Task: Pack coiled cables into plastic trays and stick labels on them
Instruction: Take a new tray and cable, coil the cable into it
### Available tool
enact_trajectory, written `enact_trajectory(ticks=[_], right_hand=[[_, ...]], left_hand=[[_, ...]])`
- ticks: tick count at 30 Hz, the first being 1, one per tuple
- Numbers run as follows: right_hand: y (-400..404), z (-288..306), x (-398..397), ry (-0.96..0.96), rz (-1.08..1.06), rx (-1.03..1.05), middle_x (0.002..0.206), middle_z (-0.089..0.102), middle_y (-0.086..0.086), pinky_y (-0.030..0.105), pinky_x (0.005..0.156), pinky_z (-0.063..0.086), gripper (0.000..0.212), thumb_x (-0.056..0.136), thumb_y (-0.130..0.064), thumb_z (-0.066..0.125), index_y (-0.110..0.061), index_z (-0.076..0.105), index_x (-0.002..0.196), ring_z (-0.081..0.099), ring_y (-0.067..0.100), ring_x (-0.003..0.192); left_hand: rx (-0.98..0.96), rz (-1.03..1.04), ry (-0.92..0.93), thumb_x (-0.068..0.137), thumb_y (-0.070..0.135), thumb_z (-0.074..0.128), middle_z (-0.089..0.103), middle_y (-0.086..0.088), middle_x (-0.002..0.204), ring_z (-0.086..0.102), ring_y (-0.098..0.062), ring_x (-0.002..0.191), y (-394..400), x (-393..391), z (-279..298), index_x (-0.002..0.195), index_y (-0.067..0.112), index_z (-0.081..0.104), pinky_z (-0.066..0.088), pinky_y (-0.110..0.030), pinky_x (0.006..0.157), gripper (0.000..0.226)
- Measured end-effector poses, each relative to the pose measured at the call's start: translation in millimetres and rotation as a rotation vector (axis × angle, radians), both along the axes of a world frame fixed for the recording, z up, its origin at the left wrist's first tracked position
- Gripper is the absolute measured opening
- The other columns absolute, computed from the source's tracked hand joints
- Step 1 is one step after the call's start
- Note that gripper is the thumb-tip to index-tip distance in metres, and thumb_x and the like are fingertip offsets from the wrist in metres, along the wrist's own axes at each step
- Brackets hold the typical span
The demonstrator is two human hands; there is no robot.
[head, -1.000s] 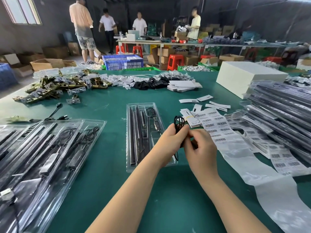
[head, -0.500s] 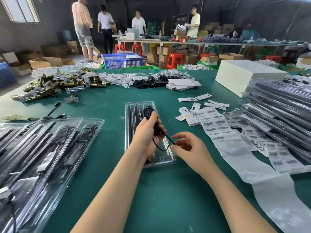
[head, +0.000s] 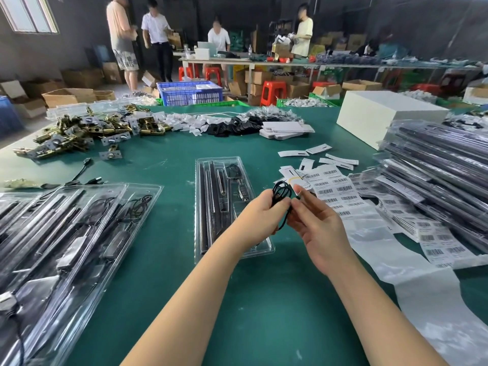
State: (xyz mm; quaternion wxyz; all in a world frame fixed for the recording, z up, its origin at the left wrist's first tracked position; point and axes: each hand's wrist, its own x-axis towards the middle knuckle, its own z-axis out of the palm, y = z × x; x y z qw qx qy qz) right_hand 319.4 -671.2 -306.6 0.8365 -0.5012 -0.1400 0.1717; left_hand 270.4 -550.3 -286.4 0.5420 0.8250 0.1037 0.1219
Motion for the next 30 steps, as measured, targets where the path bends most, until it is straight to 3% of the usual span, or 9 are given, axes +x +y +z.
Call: enact_trajectory(ticks=[6, 9, 15, 19, 21, 24, 26, 28, 30], right_hand=[[-3.2, 2.8, -1.3, 0.017, -0.022, -0.034, 0.081, 0.074, 0.0, 0.021, 0.061, 0.056, 0.019, 0.088, -0.005, 0.063, -0.015, 0.07, 0.102, 0.068, 0.012, 0.061], [-4.3, 3.4, -1.6, -0.006, -0.028, -0.07, 0.083, 0.075, 0.002, 0.022, 0.06, 0.056, 0.018, 0.087, -0.006, 0.065, -0.017, 0.07, 0.1, 0.07, 0.013, 0.065], [-7.5, 0.3, 1.0, -0.201, -0.114, -0.276, 0.075, 0.074, -0.002, 0.016, 0.052, 0.048, 0.018, 0.087, -0.014, 0.07, -0.031, 0.074, 0.087, 0.068, 0.009, 0.065], [-7.6, -5.7, -0.1, -0.615, -0.283, -0.491, 0.1, 0.072, -0.005, 0.02, 0.068, 0.052, 0.033, 0.088, -0.011, 0.068, -0.041, 0.07, 0.101, 0.067, 0.012, 0.077], [-8.1, -8.0, -0.8, -1.022, -0.396, -0.667, 0.127, 0.06, -0.004, 0.018, 0.083, 0.049, 0.046, 0.087, -0.004, 0.067, -0.028, 0.06, 0.126, 0.063, 0.013, 0.099], [-5.5, -12.5, 0.6, -1.473, -0.484, -0.838, 0.139, 0.055, 0.004, 0.029, 0.094, 0.048, 0.057, 0.079, 0.009, 0.067, -0.016, 0.062, 0.13, 0.057, 0.023, 0.118], [-2.6, -14.9, -0.3, -1.393, -0.503, -0.832, 0.139, 0.055, 0.007, 0.031, 0.098, 0.045, 0.054, 0.08, 0.008, 0.067, -0.013, 0.062, 0.13, 0.056, 0.025, 0.119], [-2.9, -15.5, -1.3, -1.149, -0.453, -0.756, 0.135, 0.055, 0.004, 0.027, 0.1, 0.043, 0.044, 0.087, -0.004, 0.068, -0.013, 0.061, 0.129, 0.053, 0.014, 0.118], [-5.8, -16.2, 0.3, -0.972, -0.335, -0.706, 0.114, 0.06, -0.01, 0.024, 0.087, 0.047, 0.033, 0.085, -0.02, 0.073, -0.019, 0.068, 0.118, 0.055, 0.0, 0.097]], left_hand=[[-0.015, -0.011, 0.056, 0.093, 0.029, 0.045, 0.053, 0.0, 0.069, 0.048, -0.014, 0.059, -1.1, -2.0, 1.9, 0.087, 0.016, 0.045, 0.038, -0.013, 0.046, 0.015], [0.017, -0.066, 0.081, 0.087, 0.029, 0.052, 0.051, 0.003, 0.071, 0.046, -0.015, 0.063, 0.6, -3.3, -0.5, 0.091, 0.015, 0.046, 0.042, -0.028, 0.061, 0.016], [0.116, -0.158, 0.087, 0.096, 0.031, 0.05, 0.051, -0.001, 0.082, 0.048, -0.018, 0.071, 5.8, -2.7, -2.0, 0.106, 0.009, 0.047, 0.048, -0.044, 0.071, 0.024], [0.186, -0.072, 0.105, 0.1, 0.025, 0.044, 0.047, 0.001, 0.077, 0.042, -0.014, 0.064, 10.7, -0.6, -4.1, 0.099, 0.012, 0.04, 0.037, -0.032, 0.06, 0.014], [0.186, -0.048, 0.114, 0.101, 0.026, 0.042, 0.05, -0.004, 0.081, 0.043, -0.018, 0.066, 9.7, 0.2, -4.6, 0.101, 0.008, 0.04, 0.038, -0.034, 0.061, 0.018], [0.176, -0.091, 0.134, 0.099, 0.019, 0.04, 0.051, -0.008, 0.085, 0.044, -0.019, 0.069, 6.8, 1.8, -4.4, 0.098, 0.009, 0.041, 0.042, -0.035, 0.065, 0.01], [0.049, -0.042, 0.138, 0.098, 0.018, 0.042, 0.048, -0.005, 0.081, 0.044, -0.018, 0.067, 6.6, 3.1, -1.6, 0.094, 0.012, 0.04, 0.041, -0.033, 0.064, 0.007], [-0.168, 0.063, 0.113, 0.098, 0.017, 0.044, 0.047, -0.003, 0.078, 0.045, -0.015, 0.063, 8.9, 4.0, 1.6, 0.089, 0.016, 0.039, 0.043, -0.029, 0.061, 0.01], [-0.438, 0.146, 0.051, 0.097, 0.01, 0.046, 0.048, -0.002, 0.074, 0.045, -0.011, 0.058, 13.7, 4.3, 4.0, 0.085, 0.016, 0.039, 0.044, -0.024, 0.053, 0.015]])
